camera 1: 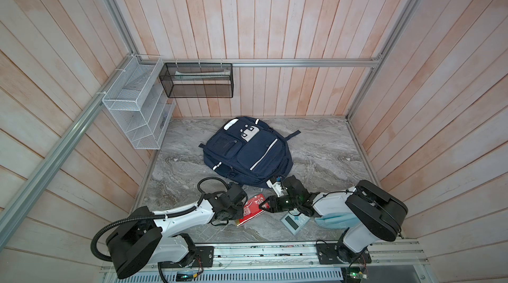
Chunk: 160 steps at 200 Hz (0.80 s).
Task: Pack the student bag
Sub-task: 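Grasp and lift the red pouch with the right gripper while left grips backpack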
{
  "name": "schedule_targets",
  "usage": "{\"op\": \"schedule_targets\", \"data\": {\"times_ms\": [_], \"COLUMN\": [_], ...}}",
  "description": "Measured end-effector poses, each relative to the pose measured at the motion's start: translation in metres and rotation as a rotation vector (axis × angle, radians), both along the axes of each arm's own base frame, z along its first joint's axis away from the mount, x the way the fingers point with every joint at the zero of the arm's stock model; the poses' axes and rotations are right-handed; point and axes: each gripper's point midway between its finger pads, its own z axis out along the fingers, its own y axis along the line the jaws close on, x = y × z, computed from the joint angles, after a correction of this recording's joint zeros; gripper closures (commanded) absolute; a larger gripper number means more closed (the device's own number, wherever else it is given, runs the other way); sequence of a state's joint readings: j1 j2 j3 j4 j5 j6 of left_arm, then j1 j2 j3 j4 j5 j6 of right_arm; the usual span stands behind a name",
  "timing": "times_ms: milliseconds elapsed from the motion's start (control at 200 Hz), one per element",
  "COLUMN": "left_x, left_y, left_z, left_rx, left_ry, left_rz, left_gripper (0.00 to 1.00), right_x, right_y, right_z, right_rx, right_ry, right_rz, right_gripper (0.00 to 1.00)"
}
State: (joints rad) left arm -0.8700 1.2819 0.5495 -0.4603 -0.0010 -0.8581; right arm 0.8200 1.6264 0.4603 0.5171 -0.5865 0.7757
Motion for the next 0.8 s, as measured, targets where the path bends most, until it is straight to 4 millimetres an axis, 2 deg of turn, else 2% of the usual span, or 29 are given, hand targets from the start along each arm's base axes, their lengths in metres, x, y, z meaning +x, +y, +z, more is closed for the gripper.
{"op": "schedule_targets", "data": {"times_ms": [110, 150, 235, 320, 390, 430, 485, 600, 680, 725, 800], "left_x": [0.001, 0.001, 0.002, 0.007, 0.018, 0.028, 0.048, 0.089, 0.112, 0.123, 0.140], "left_y": [-0.002, -0.002, -0.002, -0.005, -0.009, -0.015, -0.024, -0.047, -0.065, -0.073, -0.088], "left_z": [0.000, 0.000, 0.004, 0.012, 0.027, 0.043, 0.075, 0.153, 0.202, 0.219, 0.229], "left_rx": [-0.009, -0.010, -0.019, -0.035, -0.050, -0.070, -0.116, -0.203, -0.238, -0.245, -0.220], "left_ry": [-0.006, -0.007, -0.018, -0.040, -0.076, -0.121, -0.204, -0.423, -0.586, -0.654, -0.715], "left_rz": [-0.001, 0.000, -0.001, -0.017, -0.034, -0.051, -0.061, -0.125, -0.194, -0.231, -0.300], "left_gripper": [1.00, 1.00, 0.98, 0.77, 0.57, 0.50, 0.43, 0.40, 0.36, 0.35, 0.34], "right_x": [0.003, 0.005, 0.008, 0.008, 0.015, 0.021, 0.030, 0.047, 0.064, 0.073, 0.093], "right_y": [0.004, 0.006, 0.010, 0.005, -0.006, -0.014, -0.029, -0.063, -0.096, -0.114, -0.150], "right_z": [-0.005, 0.001, 0.022, 0.037, 0.054, 0.064, 0.078, 0.103, 0.117, 0.123, 0.134], "right_rx": [0.011, 0.040, 0.097, 0.112, 0.121, 0.123, 0.117, 0.095, 0.062, 0.045, 0.014], "right_ry": [0.025, 0.032, 0.000, -0.032, -0.077, -0.108, -0.151, -0.243, -0.302, -0.332, -0.374], "right_rz": [0.005, 0.008, 0.025, 0.024, -0.003, -0.026, -0.072, -0.172, -0.287, -0.352, -0.482], "right_gripper": [0.95, 1.00, 1.00, 1.00, 1.00, 1.00, 1.00, 1.00, 1.00, 1.00, 1.00]}}
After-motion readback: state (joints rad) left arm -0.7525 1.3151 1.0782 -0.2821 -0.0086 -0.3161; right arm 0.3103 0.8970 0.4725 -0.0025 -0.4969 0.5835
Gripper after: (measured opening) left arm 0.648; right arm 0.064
